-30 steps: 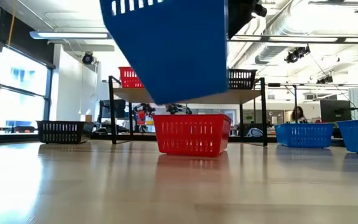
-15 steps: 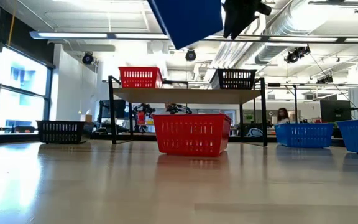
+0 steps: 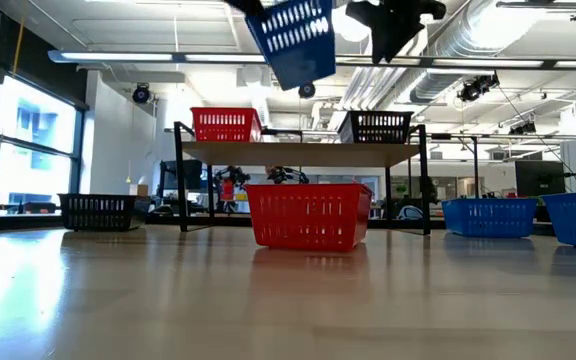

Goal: Stack baskets on shelf by color
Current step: Put the bottom blue basket on the shelf

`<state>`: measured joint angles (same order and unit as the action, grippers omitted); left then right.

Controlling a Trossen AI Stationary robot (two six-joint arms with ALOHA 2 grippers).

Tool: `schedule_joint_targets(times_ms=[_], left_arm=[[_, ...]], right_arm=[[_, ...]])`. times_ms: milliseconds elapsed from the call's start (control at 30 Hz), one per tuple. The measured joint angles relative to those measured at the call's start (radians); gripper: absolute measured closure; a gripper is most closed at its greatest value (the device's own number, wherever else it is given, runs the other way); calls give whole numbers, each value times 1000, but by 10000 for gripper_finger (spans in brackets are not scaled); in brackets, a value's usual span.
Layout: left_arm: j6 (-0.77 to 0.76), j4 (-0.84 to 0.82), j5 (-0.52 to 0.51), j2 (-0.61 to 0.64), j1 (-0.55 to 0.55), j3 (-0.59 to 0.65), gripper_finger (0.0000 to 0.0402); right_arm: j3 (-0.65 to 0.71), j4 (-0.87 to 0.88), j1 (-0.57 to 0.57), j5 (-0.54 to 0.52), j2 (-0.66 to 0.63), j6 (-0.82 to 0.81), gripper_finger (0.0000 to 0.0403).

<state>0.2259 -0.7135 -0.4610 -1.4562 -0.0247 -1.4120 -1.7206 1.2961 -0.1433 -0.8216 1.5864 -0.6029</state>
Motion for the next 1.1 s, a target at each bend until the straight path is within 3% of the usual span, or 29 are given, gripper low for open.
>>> schedule_joint_targets(times_ms=[133,500,1100], left_arm=[[65,0,4,-12,93,1,401],[176,54,47,-56,280,2,401],[223,134,64,-209,346,1,401]], right_arm=[[0,1,-50,-50,0,6,284],[0,1,-163,-23,0,50,284],[0,1,-199,10,0,72,284]])
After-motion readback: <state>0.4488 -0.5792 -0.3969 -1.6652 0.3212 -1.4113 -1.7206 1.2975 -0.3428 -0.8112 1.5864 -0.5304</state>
